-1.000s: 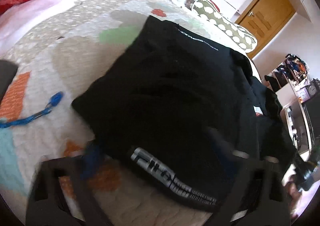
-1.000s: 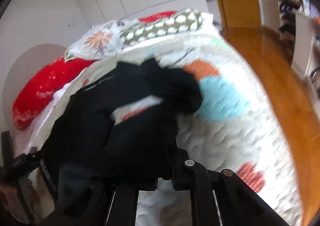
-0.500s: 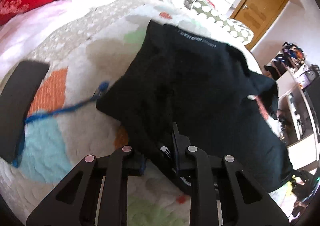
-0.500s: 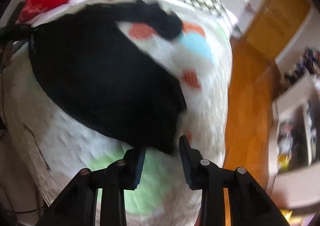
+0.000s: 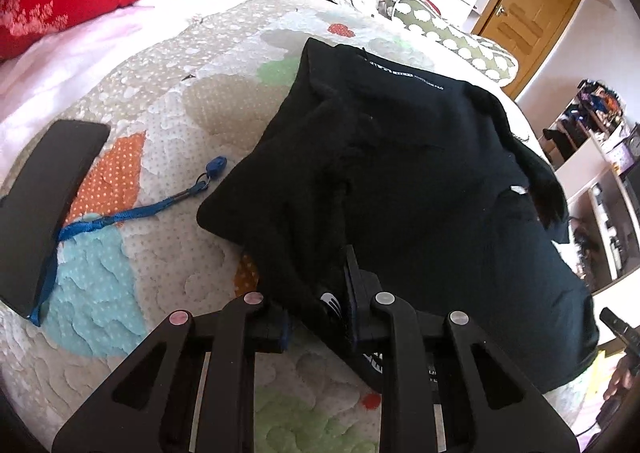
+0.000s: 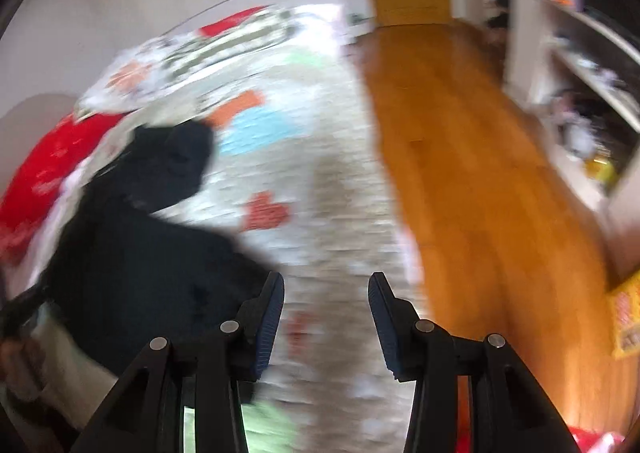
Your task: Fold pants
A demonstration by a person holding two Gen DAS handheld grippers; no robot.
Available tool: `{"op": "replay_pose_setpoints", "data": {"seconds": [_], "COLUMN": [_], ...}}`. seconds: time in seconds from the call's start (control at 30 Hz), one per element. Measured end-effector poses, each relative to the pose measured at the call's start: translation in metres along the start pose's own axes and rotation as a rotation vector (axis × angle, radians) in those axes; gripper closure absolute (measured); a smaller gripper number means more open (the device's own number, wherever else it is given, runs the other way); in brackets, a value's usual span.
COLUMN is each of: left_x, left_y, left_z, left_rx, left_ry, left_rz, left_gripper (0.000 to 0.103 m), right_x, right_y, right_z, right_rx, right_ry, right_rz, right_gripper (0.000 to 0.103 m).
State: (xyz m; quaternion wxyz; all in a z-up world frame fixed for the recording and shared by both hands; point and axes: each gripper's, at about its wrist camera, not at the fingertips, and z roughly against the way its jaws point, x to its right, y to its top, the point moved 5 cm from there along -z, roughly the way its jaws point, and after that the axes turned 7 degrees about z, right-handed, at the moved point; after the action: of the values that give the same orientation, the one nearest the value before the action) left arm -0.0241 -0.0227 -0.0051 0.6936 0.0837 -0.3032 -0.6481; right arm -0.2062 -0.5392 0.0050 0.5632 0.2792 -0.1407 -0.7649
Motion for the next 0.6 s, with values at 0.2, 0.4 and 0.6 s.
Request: {"op": "replay_pose_setpoints", "data": {"seconds": [0.2,0.4,0.6], "left_x": [-0.002,-0.004,-0.009], "left_y": [0.000,-0.001,0.001], "left_z": [-0.003,-0.005,0.011], "left_rx": [-0.005,0.002,0.015], "left_ry": [0.000,-0.011,0.055], "left_rz": [0.011,0.016,-0.045], "left_gripper": [0.083,0.077,0.045], "right_x": [-0.032,-0.030,-0.032], "right_y": [0.003,0.015,0.019], "right_z": [-0.060,-0.044,-0.052], "right_rx": [-0.024,0.051,-0.024], "right_ry": [0.114,0.029,-0.063], "right_rz": [0.028,0.104,0.102], "right_gripper": [0.075,0.088,0.069]}}
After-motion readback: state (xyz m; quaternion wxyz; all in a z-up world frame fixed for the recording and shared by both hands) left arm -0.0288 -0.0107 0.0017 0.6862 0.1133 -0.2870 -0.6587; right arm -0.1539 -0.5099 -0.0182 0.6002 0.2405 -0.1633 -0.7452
